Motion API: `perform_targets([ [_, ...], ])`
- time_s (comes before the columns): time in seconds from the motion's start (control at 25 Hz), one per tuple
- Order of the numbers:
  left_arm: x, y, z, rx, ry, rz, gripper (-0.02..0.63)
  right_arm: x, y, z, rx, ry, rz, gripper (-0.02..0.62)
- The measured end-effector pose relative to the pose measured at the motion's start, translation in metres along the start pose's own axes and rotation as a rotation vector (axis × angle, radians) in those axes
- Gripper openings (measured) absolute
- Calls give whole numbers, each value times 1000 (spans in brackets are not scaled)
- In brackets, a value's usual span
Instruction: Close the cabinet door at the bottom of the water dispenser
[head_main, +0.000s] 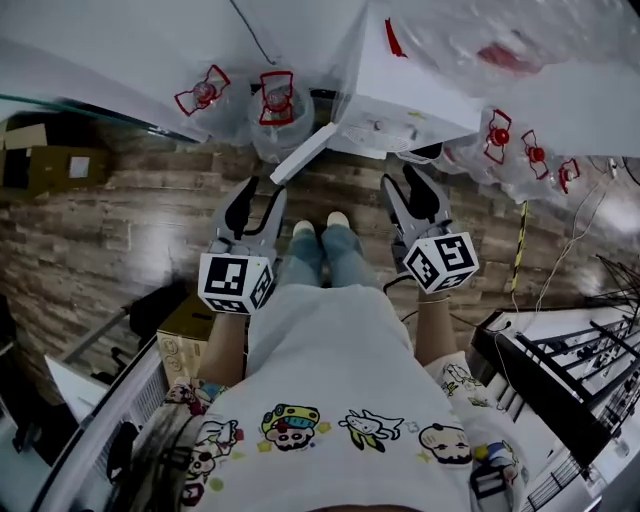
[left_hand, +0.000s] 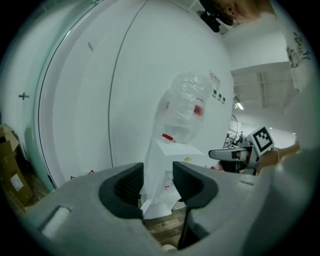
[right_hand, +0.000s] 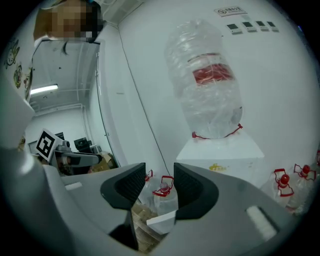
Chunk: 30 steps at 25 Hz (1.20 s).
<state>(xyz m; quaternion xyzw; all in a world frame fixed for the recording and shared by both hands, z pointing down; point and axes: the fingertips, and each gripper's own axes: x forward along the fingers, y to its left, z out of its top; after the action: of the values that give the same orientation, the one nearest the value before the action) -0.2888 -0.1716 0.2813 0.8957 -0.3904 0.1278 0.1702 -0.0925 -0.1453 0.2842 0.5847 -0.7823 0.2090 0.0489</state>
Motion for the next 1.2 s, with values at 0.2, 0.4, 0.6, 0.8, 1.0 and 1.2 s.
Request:
perform_targets([
  [0.2, 15, 10, -21, 9, 41, -26, 176, 6, -2, -21, 28, 21, -22, 170],
  [0.4, 32, 20, -51, 3, 76, -37, 178, 16, -5, -45, 54, 38, -30, 170],
  [0.6, 44, 31, -90, 7, 118, -40, 176, 28, -3, -80, 84, 65, -26, 169],
  [0.8, 62, 42, -143, -6, 192, -44, 176, 44, -8, -120, 99, 105, -29, 169],
  [1.0, 85, 58, -190, -7, 242, -31, 177, 62, -15, -159, 117, 136, -27, 169],
  [1.2, 112, 76, -245, -8, 295, -15, 191, 69, -20, -204, 128, 202, -13, 169],
])
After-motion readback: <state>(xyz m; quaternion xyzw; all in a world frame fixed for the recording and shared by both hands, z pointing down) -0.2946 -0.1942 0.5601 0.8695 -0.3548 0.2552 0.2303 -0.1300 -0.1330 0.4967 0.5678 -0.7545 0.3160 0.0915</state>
